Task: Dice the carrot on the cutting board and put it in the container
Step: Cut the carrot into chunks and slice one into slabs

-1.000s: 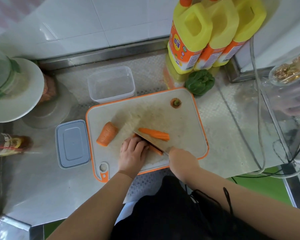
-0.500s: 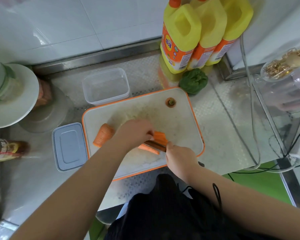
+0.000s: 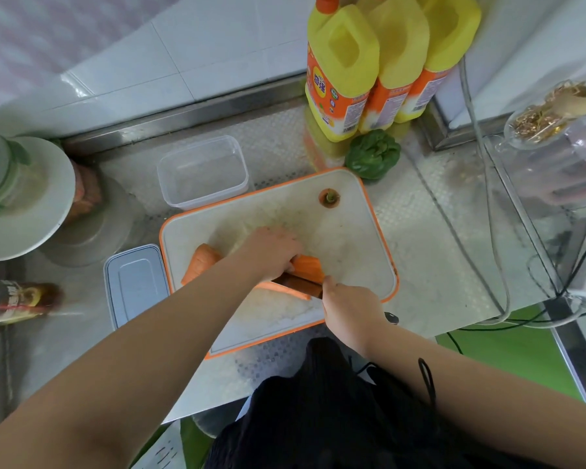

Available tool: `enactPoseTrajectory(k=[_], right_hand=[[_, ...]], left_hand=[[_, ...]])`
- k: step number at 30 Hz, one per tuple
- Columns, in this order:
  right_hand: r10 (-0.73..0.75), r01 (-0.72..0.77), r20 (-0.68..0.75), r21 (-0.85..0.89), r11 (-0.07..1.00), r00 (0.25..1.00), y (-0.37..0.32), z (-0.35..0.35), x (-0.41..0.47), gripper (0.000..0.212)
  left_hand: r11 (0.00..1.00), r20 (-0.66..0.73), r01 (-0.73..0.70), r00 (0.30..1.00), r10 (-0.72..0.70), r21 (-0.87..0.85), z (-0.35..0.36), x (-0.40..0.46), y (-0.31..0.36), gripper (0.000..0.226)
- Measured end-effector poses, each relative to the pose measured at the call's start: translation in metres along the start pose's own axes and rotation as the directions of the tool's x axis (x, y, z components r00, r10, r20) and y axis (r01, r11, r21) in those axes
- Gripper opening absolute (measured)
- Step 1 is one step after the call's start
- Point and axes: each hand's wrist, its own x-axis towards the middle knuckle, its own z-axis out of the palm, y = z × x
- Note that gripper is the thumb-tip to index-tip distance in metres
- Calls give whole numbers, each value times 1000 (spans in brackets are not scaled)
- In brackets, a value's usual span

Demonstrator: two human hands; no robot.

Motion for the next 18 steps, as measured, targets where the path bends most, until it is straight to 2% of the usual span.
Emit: enactPoseTrajectory(k=[4, 8, 10, 11, 12, 13, 14, 15, 16, 18], right_hand=[[-23, 23, 11, 12, 1000, 1000, 1, 0, 0, 24], [-37, 31, 55, 97, 995, 998, 3, 2, 2, 18], [-37, 34, 20, 150, 988, 999, 6, 1, 4, 18], [-35, 31, 16, 199, 980, 999, 7, 0, 5, 23], [-27, 19, 30, 241, 970, 999, 9, -1, 7, 28], [-17, 4, 44, 281, 960, 999, 11, -2, 8, 32], [-10, -10, 66, 299, 954, 998, 14, -3, 10, 36], [-17, -6, 71, 303, 953, 997, 16, -4, 12, 38], [-26, 2, 79, 289, 957, 997, 16, -4, 13, 39], [-42, 10, 108, 281, 960, 993, 15, -5, 15, 40]], left_hand=[[998, -41, 41, 998, -43, -54, -1, 2, -9, 5], [990, -52, 49, 997, -56, -130, 0, 3, -10, 9], [974, -170, 40, 982, -79, -222, -4, -3, -7, 16], [962, -345, 4, 933, -102, -274, -6, -9, -6, 17], [952, -547, -38, 825, -142, -304, -8, -19, -3, 16], [946, -719, -63, 667, -197, -318, -8, -33, 1, 12], [941, -819, -67, 515, -253, -333, -3, -48, 7, 7], [934, -858, -59, 420, -297, -352, 8, -62, 14, 4], [927, -863, -52, 387, -324, -372, 22, -74, 22, 2], [917, -825, -18, 444, -349, -398, 63, -88, 35, 4]])
